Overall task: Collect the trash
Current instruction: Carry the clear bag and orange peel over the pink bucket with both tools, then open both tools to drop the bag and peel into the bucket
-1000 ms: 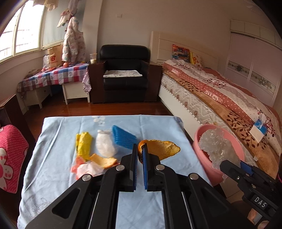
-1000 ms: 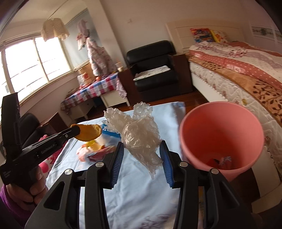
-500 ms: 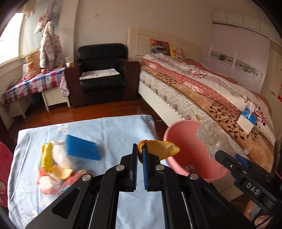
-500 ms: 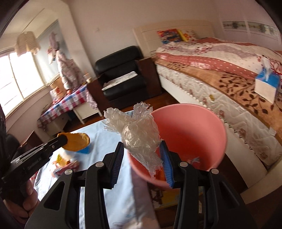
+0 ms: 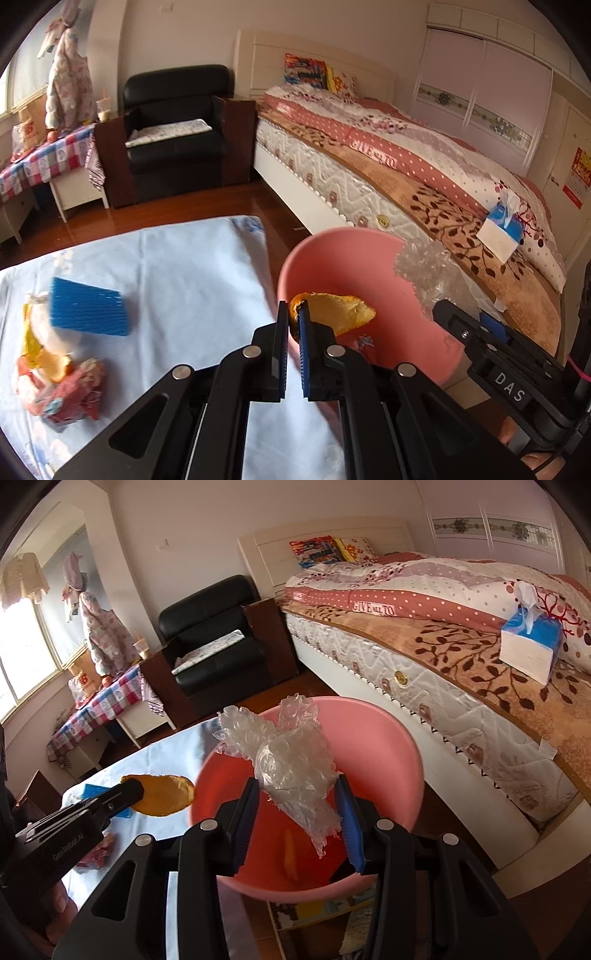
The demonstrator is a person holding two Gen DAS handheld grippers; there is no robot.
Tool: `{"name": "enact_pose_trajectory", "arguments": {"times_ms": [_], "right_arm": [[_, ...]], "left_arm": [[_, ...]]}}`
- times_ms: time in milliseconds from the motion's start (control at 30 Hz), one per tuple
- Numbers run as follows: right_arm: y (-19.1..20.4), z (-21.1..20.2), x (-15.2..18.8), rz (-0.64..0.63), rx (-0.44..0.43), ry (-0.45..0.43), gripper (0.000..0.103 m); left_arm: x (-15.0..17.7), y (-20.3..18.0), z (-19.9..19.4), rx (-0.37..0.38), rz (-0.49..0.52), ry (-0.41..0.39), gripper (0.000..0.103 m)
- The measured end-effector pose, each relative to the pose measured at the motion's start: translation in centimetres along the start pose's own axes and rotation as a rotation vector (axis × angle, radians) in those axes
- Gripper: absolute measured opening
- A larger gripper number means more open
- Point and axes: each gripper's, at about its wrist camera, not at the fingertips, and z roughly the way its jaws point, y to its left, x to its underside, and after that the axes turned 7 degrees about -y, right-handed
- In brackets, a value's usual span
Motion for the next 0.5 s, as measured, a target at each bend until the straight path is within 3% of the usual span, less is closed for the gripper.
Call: {"name": "enact_pose_trajectory", "arguments": {"times_ms": [500], "right_arm": [[-2.3, 3.1, 0.4, 0.008, 0.045, 0.045, 0.043]], "left_arm": [[1.2, -2.9, 4.8, 0.044, 0.048, 0.077, 0.005]]}}
